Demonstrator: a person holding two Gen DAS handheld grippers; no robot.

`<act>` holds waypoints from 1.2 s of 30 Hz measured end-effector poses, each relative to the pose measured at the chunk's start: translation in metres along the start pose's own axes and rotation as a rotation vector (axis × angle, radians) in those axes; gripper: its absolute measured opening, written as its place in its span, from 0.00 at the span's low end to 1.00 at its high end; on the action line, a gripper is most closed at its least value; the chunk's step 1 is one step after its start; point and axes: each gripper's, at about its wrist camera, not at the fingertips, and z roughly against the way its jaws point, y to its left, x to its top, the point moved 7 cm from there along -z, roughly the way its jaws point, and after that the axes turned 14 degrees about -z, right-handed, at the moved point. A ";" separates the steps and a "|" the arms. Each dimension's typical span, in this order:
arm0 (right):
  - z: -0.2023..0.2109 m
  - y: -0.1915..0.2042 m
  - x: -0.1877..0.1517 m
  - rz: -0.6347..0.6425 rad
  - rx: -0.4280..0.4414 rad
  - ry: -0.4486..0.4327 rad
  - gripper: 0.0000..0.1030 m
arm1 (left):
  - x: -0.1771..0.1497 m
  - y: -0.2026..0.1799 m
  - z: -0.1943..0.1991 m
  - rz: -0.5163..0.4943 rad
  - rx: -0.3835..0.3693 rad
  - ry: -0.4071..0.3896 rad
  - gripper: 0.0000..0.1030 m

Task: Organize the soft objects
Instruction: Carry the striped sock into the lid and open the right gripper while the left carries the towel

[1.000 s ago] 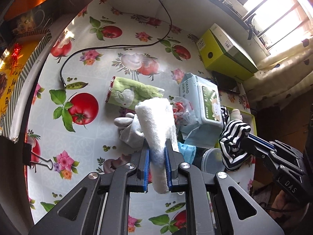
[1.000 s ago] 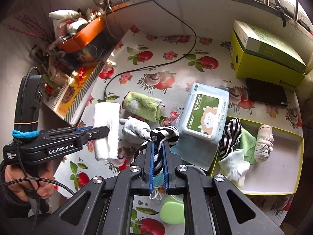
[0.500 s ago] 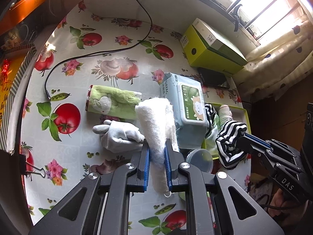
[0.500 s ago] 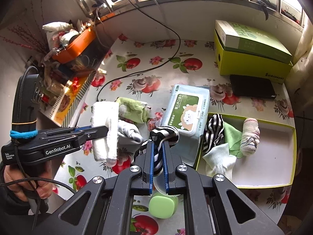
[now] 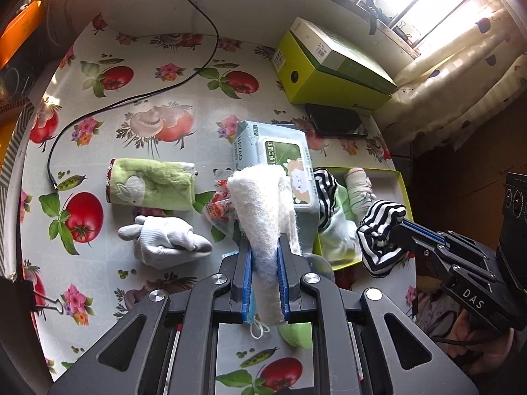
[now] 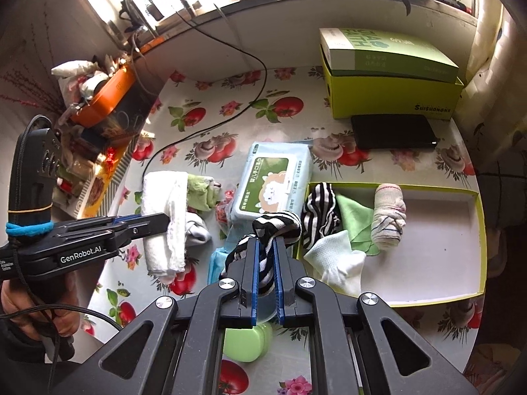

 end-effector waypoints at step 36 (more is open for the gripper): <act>-0.046 -0.148 -0.011 -0.357 -0.053 0.066 0.15 | 0.038 -0.080 -0.049 -0.171 -0.047 0.084 0.14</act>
